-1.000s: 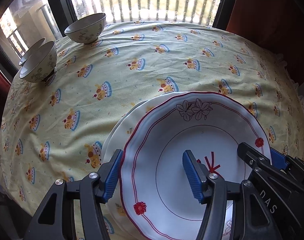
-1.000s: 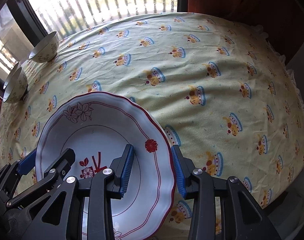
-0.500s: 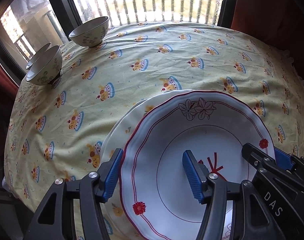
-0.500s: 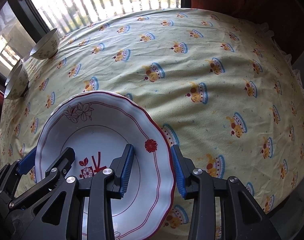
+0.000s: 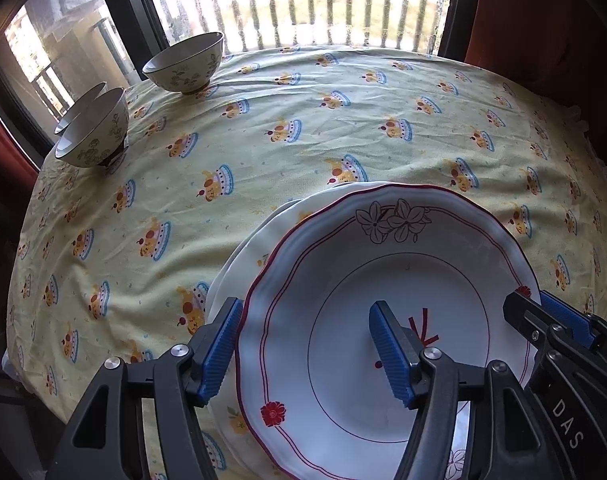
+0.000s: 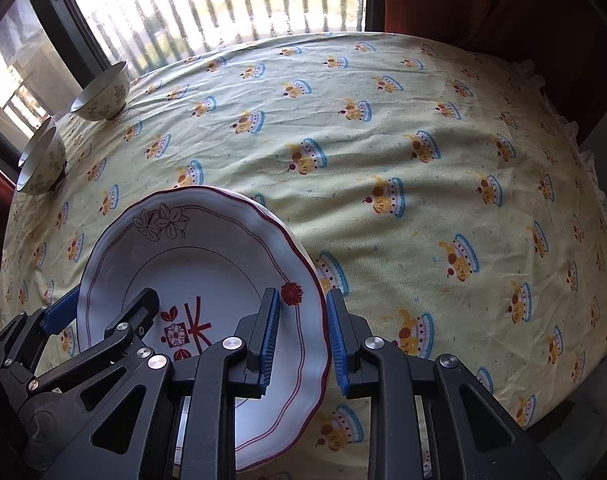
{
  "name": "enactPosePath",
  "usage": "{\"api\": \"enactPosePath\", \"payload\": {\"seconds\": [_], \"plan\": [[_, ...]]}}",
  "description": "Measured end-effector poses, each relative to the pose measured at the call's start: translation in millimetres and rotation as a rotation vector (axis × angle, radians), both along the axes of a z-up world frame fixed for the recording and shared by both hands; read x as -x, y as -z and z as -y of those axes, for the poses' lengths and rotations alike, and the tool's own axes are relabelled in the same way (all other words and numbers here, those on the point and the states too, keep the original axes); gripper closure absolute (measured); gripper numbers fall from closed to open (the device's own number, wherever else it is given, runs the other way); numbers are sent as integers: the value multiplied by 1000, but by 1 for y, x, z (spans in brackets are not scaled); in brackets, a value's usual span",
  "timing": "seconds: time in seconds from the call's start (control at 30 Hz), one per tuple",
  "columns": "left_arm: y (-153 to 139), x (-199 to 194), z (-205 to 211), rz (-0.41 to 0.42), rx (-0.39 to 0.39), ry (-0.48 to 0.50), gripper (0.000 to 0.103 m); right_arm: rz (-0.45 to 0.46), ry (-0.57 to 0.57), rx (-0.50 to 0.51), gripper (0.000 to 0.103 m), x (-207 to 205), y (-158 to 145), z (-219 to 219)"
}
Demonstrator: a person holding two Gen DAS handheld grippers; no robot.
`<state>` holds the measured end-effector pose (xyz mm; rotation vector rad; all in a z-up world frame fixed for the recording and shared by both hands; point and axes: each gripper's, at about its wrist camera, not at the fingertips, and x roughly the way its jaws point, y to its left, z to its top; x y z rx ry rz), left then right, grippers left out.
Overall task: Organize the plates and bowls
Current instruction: 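Lower the dish onto the plate stack and open both grippers, then move both grippers to a large green-rimmed white bowl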
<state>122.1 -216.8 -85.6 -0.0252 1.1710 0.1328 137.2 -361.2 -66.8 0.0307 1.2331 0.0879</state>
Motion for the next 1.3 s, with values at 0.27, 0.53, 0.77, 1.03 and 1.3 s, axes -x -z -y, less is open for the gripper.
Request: {"api": "enactPosePath", "payload": {"seconds": [0.27, 0.53, 0.77, 1.03, 1.3], "plan": [[-1, 3, -5, -2, -4, -17, 36, 5, -32, 16, 78, -5, 0, -9], [0, 3, -8, -15, 22, 0, 26, 2, -43, 12, 75, -6, 0, -12], [0, 3, -34, -38, 89, -41, 22, 21, -60, 30, 58, -9, -5, -17], [-3, -4, -71, -26, 114, -17, 12, 33, -18, 28, 36, -16, -9, -36], [-15, -11, -107, -9, 133, 91, 11, 6, 67, -67, 36, -15, -16, -78]]}}
